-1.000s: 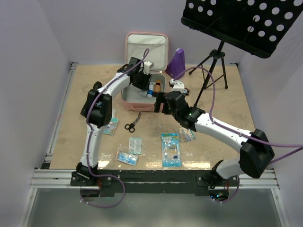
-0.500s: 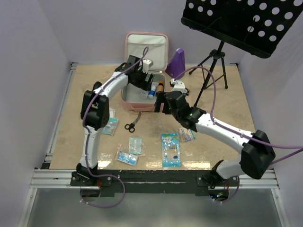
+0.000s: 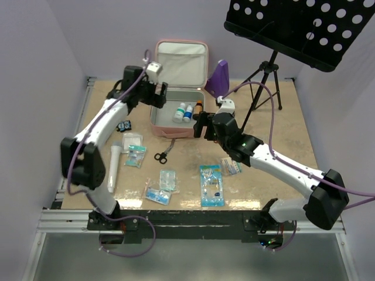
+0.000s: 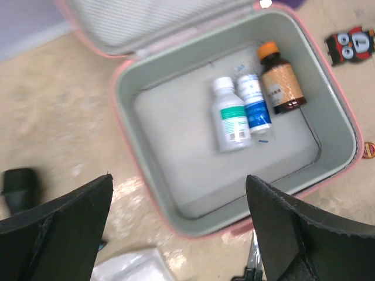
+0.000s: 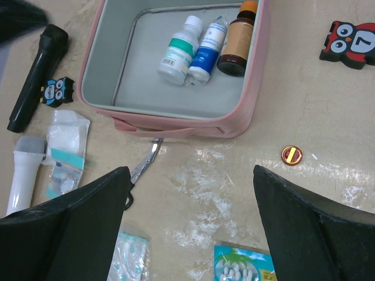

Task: Organize the medicine kit
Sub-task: Place the pill bottle in the medicine box, then pick up the medical item at the center of the board.

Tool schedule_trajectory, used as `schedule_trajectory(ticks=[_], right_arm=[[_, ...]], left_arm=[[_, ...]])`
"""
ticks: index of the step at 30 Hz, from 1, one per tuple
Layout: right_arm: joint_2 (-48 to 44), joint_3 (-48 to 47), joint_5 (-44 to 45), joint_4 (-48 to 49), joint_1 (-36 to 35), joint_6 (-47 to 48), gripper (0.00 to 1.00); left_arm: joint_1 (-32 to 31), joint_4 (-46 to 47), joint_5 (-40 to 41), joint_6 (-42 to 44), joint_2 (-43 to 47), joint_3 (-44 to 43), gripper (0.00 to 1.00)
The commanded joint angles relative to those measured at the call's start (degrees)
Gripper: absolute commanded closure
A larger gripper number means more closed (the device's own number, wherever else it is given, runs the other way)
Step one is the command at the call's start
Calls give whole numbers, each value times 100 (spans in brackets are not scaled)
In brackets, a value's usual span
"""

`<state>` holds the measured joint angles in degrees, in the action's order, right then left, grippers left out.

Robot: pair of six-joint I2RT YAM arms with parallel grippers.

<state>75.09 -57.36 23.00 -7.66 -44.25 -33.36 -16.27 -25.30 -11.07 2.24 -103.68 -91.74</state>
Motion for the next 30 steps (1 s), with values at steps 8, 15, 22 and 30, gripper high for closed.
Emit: schedule_trajectory(ticks=[8, 15, 22, 30], right_arm=[[-249, 85, 143, 239, -22, 444, 10], [-56, -108, 275, 344, -22, 656, 10], [-240, -144, 582, 11, -57, 463, 10], [-311, 269, 548, -403, -84, -117, 10]], left_arm=[[45, 3212, 3074, 635, 3660, 4143, 0], [54, 6269, 3481, 1348, 3733, 6367, 0], [176, 7794, 2182, 964, 3609, 7486, 0], [651, 9066, 1845, 313, 3073, 7785, 0]])
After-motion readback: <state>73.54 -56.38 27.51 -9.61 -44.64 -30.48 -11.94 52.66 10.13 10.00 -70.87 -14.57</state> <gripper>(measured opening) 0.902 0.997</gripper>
